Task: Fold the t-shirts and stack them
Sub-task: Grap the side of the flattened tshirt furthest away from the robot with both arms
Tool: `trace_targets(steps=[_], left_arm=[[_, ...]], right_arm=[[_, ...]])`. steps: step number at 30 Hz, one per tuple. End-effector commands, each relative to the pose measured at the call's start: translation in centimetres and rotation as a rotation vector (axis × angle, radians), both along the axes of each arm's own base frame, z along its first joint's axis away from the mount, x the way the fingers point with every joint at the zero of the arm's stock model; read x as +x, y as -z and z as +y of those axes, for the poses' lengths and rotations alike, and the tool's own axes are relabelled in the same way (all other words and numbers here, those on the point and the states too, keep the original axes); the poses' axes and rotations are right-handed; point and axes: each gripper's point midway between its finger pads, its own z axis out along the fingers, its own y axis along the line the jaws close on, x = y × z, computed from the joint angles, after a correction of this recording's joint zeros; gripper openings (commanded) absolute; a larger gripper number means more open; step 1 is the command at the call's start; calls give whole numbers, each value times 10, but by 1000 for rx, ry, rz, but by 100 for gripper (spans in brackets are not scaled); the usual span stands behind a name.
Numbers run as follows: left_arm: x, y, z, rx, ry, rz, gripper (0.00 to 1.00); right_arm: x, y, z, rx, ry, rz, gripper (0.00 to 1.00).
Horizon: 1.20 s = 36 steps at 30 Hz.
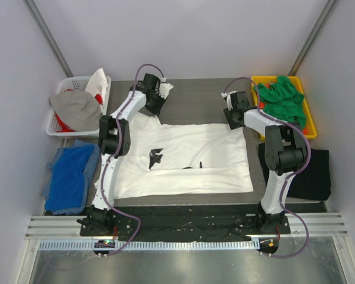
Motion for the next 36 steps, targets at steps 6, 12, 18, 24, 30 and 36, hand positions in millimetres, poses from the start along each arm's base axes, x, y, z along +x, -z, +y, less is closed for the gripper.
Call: trace_targets(steps=[6,12,18,24,30,36], left_arm=[[0,-7,-3,1,21,-15,3],[-2,-5,-4,3,24,-9,3],[-6,-2,-2,15,28,-2,3],[-10,-5,-2,17,37,-2,3],[-14,-10,1,27,38,-8,3],[-8,-19,2,35,20,-34,1]], right_arm=[[13,-5,-2,53,21,-24,50],[17,5,-10,43,21,-5,50],[17,19,-14,52,7,27,47],[16,27,-15,53,-8,48,24],[12,26,-17,45,-12,54,1],[13,15,-19,33,-12,36,1]])
